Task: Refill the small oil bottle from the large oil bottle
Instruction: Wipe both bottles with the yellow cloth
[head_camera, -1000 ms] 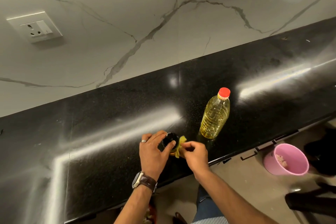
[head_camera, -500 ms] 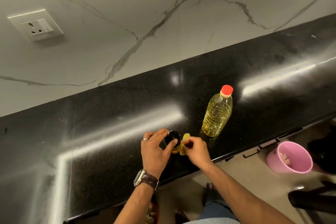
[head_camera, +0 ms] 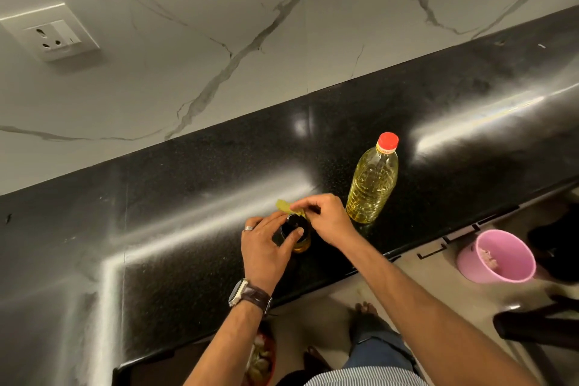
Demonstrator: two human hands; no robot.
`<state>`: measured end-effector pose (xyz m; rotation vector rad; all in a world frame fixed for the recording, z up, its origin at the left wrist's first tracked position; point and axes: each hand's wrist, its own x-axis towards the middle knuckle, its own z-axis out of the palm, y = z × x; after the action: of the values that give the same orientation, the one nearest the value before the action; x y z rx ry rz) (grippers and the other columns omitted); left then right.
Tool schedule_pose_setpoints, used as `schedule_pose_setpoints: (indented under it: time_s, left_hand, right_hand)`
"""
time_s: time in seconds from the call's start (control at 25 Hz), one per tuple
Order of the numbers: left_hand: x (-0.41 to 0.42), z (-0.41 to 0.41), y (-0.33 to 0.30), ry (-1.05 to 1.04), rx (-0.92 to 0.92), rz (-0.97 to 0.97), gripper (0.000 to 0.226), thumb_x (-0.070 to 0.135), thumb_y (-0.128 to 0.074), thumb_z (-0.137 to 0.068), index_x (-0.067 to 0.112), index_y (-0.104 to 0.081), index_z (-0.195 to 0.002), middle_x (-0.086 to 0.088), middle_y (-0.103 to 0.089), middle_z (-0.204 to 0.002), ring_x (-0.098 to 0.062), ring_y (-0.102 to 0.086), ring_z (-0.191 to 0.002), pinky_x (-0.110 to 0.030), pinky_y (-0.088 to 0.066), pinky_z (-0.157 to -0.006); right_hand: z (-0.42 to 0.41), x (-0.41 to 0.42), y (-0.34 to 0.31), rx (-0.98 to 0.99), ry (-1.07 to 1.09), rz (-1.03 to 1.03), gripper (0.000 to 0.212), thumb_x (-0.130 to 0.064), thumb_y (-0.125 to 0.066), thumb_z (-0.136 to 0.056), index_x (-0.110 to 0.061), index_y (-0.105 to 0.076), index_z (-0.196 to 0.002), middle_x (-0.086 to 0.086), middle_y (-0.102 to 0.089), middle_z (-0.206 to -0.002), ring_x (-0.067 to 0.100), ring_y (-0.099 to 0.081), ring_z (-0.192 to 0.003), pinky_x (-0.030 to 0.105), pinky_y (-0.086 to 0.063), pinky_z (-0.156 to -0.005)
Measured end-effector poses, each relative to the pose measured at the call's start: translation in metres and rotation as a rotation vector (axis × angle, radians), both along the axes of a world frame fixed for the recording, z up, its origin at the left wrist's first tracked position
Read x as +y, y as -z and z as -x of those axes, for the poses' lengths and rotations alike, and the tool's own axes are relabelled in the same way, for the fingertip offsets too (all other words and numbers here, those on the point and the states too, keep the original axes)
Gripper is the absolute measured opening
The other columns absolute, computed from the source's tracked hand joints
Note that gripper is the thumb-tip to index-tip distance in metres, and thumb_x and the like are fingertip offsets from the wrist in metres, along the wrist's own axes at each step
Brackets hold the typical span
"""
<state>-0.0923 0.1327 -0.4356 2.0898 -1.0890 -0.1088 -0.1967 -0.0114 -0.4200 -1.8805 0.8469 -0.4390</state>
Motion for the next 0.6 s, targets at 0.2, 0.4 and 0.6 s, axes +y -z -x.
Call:
schedule_pose_setpoints:
  time_s: [0.2,0.4,0.6]
  left_hand:
    - [0.000,0.002,-0.001,-0.011,0.021,-0.022,0.042,0.054,-0.079,-0.080,0.029,-0.078,-0.115,0.014,-0.075,-0.115,-0.008,-0.052,-0.100,-0.041,-0.052,-0.081]
    - [0.000,0.003,0.001,-0.027,0.025,-0.022,0.047,0.062,-0.071,-0.081,0.030,-0.079,-0.114,0.014,-0.075,-0.117,-0.012,-0.055,-0.102,-0.045,-0.053,-0.082]
    - [0.001,0.003,0.005,-0.031,0.022,-0.016,0.049,0.062,-0.069,-0.082,0.027,-0.078,-0.114,0.012,-0.075,-0.117,-0.014,-0.058,-0.105,-0.047,-0.054,-0.083]
  right_hand:
    - [-0.031,-0.037,0.002,0.273,-0.346,-0.050,0.028,0.002,-0.071,-0.089,-0.021,-0.083,-0.100,-0.005,-0.080,-0.098,0.003,-0.072,-0.094,0.022,-0.059,-0.087]
    - [0.006,-0.014,0.038,0.312,-0.133,-0.026,0.023,-0.001,-0.071,-0.088,-0.020,-0.083,-0.094,-0.006,-0.078,-0.085,0.000,-0.070,-0.080,0.025,-0.058,-0.080]
    - [0.030,0.047,0.046,0.184,0.307,-0.333,0.015,-0.008,-0.085,-0.078,-0.016,-0.078,-0.088,-0.001,-0.077,-0.088,0.016,-0.074,-0.087,0.028,-0.061,-0.078]
